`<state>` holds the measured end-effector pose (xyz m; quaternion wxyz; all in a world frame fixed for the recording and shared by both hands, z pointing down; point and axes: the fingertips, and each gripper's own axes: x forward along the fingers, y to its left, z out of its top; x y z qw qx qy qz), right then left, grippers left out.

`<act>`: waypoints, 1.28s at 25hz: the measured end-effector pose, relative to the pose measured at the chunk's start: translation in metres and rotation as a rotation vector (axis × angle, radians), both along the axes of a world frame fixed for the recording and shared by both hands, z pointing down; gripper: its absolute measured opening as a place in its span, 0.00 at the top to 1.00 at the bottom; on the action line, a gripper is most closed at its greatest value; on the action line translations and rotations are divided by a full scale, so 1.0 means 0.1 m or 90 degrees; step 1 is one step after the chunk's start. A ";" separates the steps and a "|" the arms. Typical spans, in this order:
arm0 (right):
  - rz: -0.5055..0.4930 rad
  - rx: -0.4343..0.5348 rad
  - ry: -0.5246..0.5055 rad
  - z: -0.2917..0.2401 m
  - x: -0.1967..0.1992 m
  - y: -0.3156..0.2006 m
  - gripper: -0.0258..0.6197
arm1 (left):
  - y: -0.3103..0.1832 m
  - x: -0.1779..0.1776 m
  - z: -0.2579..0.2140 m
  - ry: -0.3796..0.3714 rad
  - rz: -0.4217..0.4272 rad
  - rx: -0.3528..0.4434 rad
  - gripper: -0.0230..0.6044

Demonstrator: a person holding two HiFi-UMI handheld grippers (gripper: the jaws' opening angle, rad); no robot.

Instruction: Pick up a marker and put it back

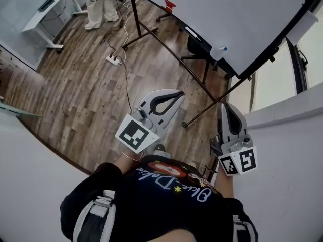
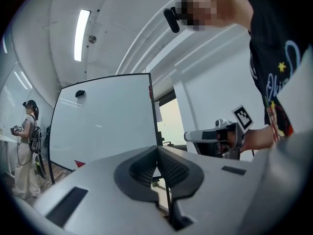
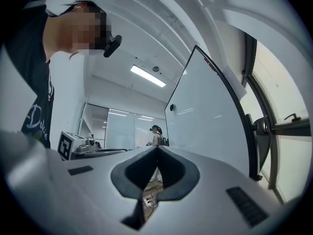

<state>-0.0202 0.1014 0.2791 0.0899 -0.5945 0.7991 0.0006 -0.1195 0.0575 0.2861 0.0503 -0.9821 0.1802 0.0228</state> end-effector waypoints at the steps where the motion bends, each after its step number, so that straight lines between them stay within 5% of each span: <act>1: 0.007 -0.002 0.001 0.01 -0.01 -0.03 0.96 | -0.03 -0.02 0.01 0.000 0.005 -0.001 0.96; 23: 0.042 -0.013 0.009 0.10 0.01 -0.60 0.96 | -0.62 -0.21 0.07 -0.002 -0.009 0.004 0.96; 32: 0.081 -0.004 -0.003 0.11 0.51 -1.07 0.96 | -1.12 0.18 0.05 -0.010 0.004 0.013 0.96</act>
